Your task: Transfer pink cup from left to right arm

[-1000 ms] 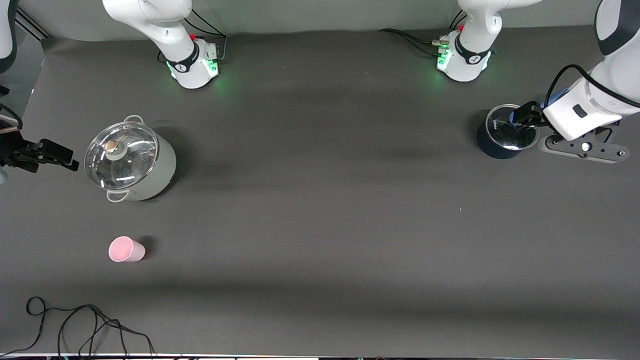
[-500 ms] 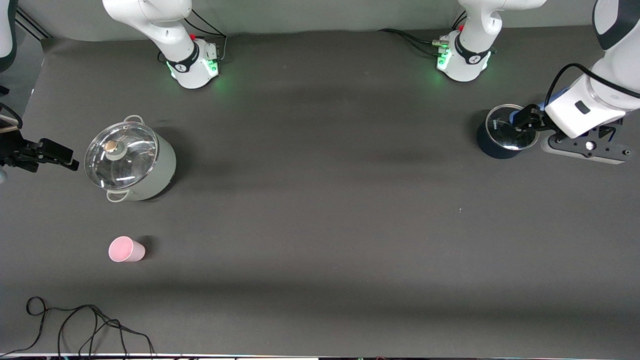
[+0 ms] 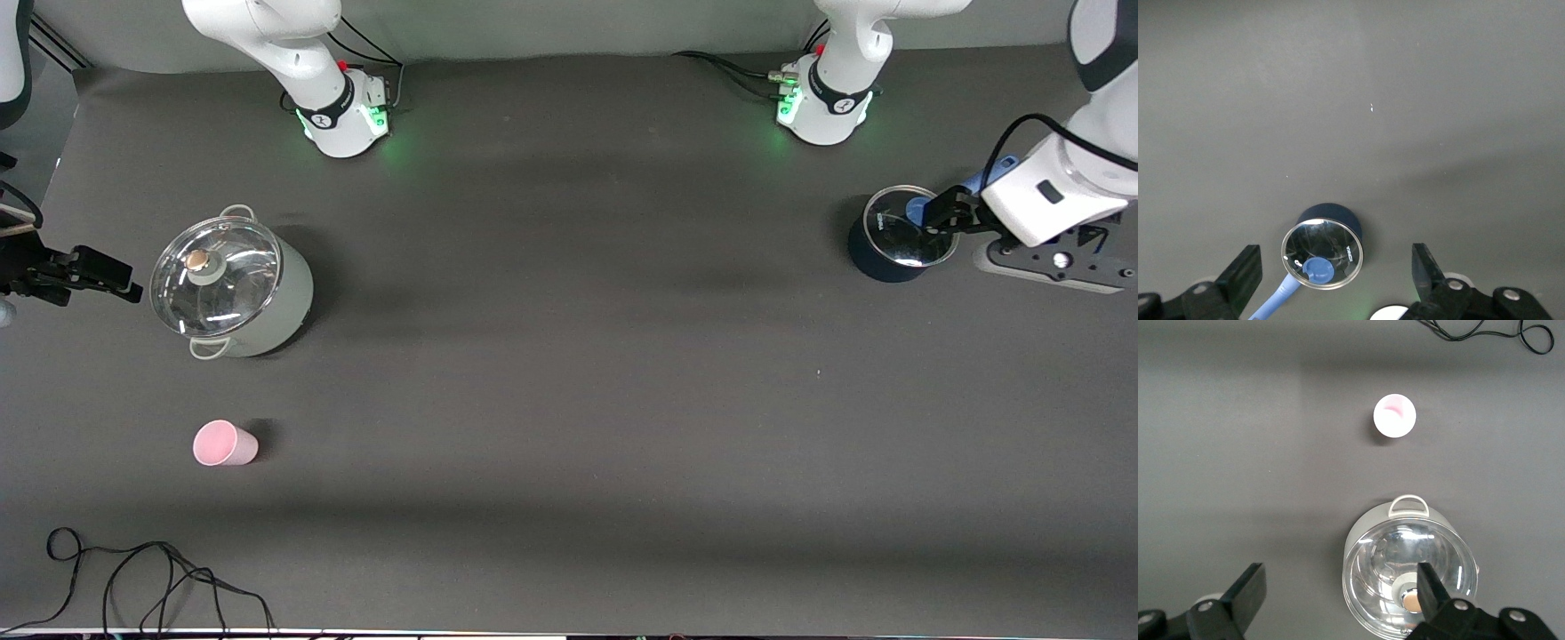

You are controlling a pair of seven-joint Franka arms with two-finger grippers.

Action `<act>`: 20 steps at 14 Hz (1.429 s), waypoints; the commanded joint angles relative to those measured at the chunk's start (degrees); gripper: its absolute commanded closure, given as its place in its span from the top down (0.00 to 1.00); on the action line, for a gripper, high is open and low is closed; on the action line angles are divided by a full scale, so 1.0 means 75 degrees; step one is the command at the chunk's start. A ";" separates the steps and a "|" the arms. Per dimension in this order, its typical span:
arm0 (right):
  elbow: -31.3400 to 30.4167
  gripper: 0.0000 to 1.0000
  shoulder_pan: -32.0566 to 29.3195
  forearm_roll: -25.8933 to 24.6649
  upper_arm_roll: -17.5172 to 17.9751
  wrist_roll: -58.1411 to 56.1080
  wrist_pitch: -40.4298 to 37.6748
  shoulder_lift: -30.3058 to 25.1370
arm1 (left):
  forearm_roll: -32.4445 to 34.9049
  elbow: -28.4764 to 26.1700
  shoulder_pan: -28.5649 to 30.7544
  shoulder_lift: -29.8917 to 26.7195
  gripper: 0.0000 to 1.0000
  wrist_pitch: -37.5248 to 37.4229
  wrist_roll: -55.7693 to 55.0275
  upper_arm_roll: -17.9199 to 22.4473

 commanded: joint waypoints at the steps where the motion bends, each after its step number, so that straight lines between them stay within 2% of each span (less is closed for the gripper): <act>1: 0.0003 1.00 0.0066 -0.0043 -0.0036 -0.0037 -0.0085 -0.0074 | -0.0299 -0.0227 0.0162 -0.0148 1.00 0.0523 0.0092 0.0019; 5: 0.0003 1.00 0.0066 -0.0031 -0.0036 -0.0037 -0.0085 -0.0074 | -0.1003 -0.0344 0.0385 -0.0125 1.00 0.0748 0.0034 0.0030; 20: 0.0050 1.00 0.0078 -0.0031 -0.0036 -0.0014 -0.0085 -0.0074 | -0.0699 -0.0391 0.0373 -0.0219 1.00 0.0525 -0.0013 0.0042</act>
